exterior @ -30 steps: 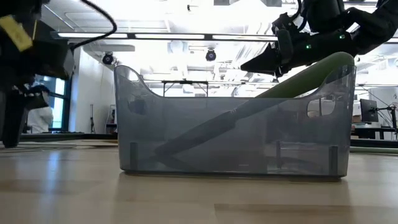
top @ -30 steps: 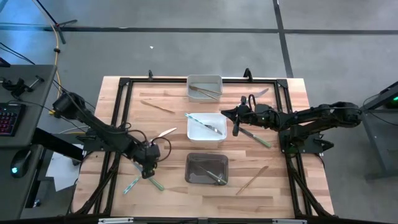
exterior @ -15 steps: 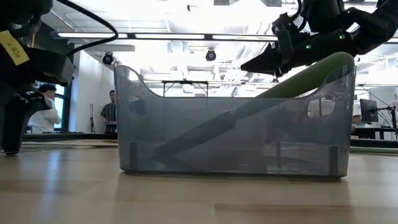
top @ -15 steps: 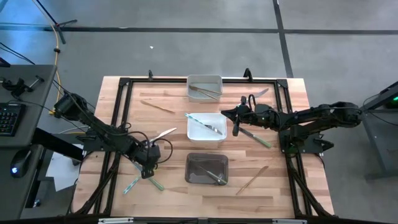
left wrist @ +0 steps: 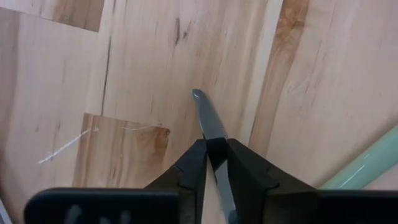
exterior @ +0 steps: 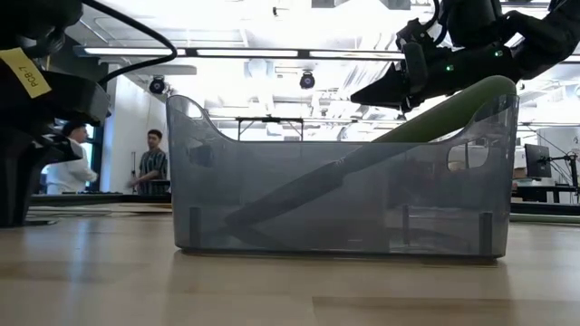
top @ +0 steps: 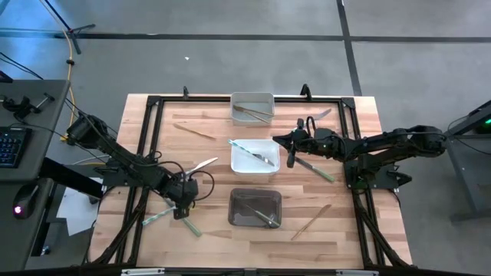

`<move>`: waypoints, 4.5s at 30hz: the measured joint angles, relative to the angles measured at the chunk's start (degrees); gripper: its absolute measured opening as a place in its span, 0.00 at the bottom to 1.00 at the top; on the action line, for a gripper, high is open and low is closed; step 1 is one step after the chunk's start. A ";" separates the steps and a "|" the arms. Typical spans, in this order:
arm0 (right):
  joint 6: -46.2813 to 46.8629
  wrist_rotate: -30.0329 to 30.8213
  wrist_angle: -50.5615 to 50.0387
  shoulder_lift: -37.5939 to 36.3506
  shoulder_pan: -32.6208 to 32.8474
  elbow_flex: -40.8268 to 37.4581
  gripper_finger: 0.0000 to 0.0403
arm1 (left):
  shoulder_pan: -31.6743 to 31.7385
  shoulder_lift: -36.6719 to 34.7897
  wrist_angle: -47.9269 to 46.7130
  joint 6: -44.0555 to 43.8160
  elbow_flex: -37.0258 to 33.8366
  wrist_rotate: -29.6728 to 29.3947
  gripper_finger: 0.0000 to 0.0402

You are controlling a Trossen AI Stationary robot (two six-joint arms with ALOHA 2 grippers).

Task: Sort silverware by color (type)
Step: Put the white-blue table knife into the white bin

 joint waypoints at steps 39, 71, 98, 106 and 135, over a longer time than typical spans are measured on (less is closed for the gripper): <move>0.00 0.17 -1.27 0.02 0.02 0.00 0.00 | -0.09 0.07 -23.92 2.73 14.63 -9.71 0.00; 7.63 -2.39 16.08 31.75 14.39 19.52 0.36 | -0.11 -15.39 -7.60 16.24 18.22 -41.83 0.00; 4.69 -10.36 3.78 53.42 11.19 52.29 0.37 | -0.13 -15.98 -1.41 23.90 18.18 -45.92 0.00; 2.34 -11.21 0.99 53.43 11.52 52.78 0.03 | -0.50 -15.97 -1.09 24.13 18.18 -46.89 0.00; 5.72 -12.06 -63.38 29.01 0.30 56.20 0.00 | -13.75 -28.37 2.82 9.15 0.05 -65.00 0.00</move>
